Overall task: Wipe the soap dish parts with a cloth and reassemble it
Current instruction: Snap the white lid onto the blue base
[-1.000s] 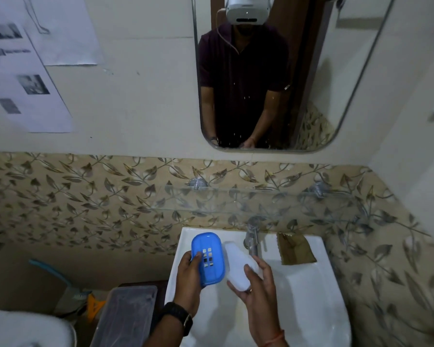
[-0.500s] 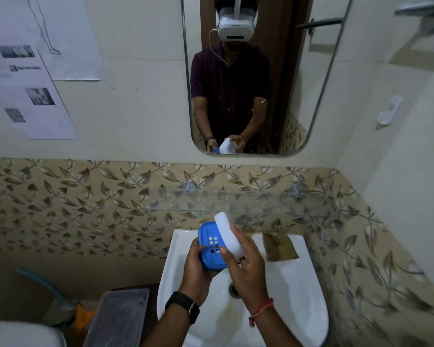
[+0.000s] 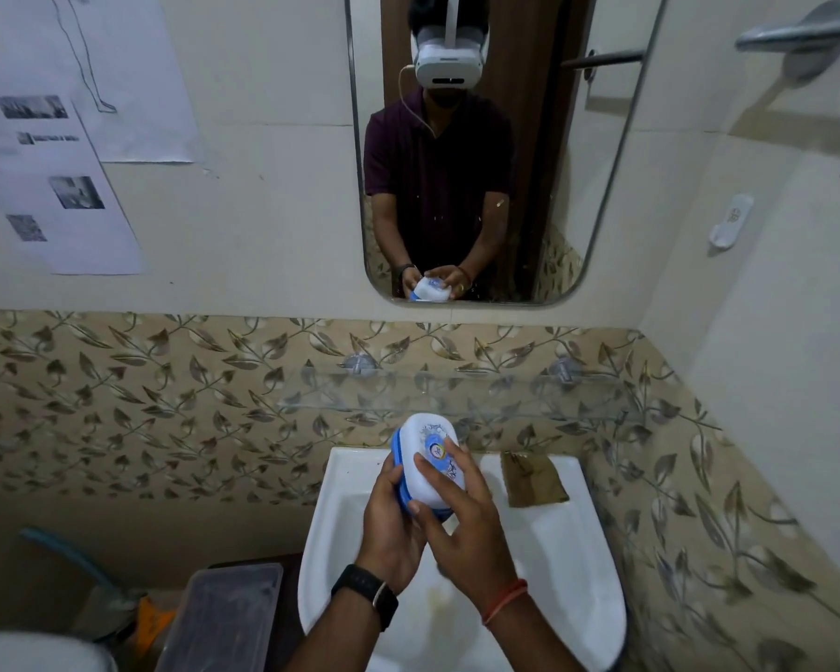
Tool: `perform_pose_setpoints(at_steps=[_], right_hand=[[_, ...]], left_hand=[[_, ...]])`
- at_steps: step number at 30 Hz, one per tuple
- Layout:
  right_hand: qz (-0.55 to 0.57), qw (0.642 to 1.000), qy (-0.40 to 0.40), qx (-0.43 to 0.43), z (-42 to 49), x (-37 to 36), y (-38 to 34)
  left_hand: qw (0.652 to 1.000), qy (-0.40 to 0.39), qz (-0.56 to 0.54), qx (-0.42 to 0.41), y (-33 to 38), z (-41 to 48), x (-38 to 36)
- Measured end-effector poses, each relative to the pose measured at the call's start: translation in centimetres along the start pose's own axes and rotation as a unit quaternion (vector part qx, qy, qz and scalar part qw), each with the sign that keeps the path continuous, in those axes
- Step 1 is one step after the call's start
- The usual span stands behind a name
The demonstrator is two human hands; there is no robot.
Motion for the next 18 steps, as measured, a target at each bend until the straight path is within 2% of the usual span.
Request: perform_pose_setpoints(at_steps=[9, 18], right_hand=[[-0.044, 0.999, -0.007, 0.015, -0.01, 0.06, -0.10], [-0.090, 0.995, -0.021, 0.032, 0.11, 0.89, -0.44]], left_hand=[[0.999, -0.016, -0.028, 0.030, -0.07, -0.37, -0.46], [0.996, -0.047, -0.068, 0.025, 0.04, -0.36, -0.38]])
Point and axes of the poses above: each hand's wrist, its own z-axis towards the middle knuckle, its own x-axis out of the back of the hand, y = z × x, the point moved 2 cm from there along z, towards the middle knuckle, and after that the axes turned 12 degrees about -y, right-handed, at the moved point
